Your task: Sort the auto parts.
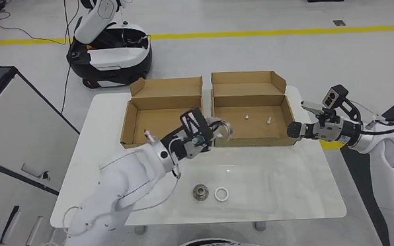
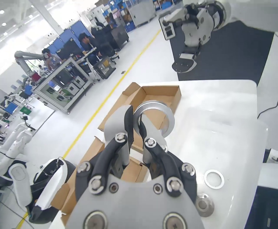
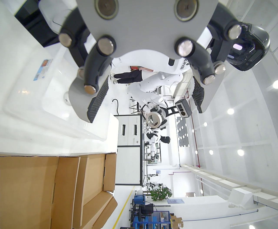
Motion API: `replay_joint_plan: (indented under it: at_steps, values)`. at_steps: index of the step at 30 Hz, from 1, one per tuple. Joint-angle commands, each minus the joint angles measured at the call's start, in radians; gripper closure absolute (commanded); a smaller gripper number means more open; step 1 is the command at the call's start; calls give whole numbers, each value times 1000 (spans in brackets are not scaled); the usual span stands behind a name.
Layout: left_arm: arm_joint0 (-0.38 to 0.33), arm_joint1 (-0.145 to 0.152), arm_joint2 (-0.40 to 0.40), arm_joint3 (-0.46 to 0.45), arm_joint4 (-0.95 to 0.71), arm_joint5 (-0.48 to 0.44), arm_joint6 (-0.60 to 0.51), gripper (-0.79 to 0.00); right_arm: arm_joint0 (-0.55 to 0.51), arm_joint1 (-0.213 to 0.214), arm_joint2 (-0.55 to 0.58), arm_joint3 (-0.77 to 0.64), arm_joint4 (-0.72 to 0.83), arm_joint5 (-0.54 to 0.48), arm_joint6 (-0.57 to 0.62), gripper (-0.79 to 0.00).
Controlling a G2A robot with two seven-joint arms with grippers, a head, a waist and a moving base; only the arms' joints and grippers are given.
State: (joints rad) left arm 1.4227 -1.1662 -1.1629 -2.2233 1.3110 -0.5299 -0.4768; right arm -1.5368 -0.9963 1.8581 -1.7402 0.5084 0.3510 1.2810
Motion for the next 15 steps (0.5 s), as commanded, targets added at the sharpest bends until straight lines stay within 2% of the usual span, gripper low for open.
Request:
replay_joint_plan:
  at_steps: [1,8,15]
  values:
    - [41,7,-58,-7,-19,-23,77,0,0,0,0,0,0,0,0,-785]
    - [157,27,-235,-7,-78,-104,302,0,0,0,0,0,0,0,0,-785]
    - [225,40,-373,18,-156,-213,502,0,0,0,0,0,0,0,0,-785]
